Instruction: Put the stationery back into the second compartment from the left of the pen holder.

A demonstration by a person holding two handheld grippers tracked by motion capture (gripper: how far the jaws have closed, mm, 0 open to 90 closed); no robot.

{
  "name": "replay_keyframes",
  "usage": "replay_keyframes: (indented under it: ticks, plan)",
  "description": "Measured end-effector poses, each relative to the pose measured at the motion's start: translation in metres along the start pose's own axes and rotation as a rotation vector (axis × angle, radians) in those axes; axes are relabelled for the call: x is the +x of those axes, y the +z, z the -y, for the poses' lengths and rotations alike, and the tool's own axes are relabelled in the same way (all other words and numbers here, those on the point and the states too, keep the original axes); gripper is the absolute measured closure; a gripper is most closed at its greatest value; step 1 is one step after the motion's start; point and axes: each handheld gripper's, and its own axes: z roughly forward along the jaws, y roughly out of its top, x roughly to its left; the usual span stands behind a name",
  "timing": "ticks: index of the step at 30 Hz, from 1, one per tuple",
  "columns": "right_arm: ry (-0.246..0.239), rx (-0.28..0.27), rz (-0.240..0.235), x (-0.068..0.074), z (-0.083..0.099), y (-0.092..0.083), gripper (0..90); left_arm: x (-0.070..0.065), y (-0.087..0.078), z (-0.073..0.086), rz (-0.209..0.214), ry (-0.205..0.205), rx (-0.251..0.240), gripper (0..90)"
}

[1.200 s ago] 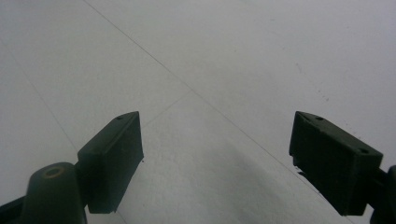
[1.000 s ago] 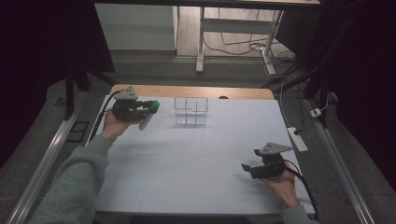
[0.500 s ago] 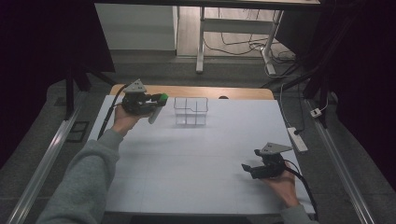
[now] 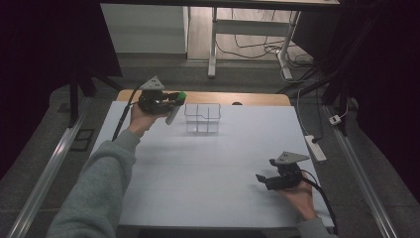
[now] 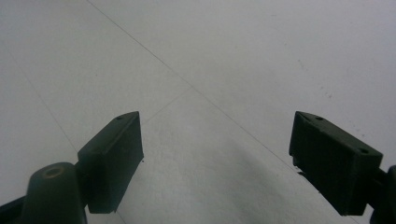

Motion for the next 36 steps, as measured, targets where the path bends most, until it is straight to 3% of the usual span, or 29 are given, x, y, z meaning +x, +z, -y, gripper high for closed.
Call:
replay_keyframes:
  ticks: [17,36]
  plan:
    - [0.0,0.004,0.003,-0.001,0.0,0.0,17.0,-0.003,0.031,-0.024,0.008,0.016,-0.002,66.8]
    - [0.002,0.006,0.004,-0.001,0.001,0.0,16.9,-0.008,0.062,-0.039,0.041,0.029,-0.011,66.8]
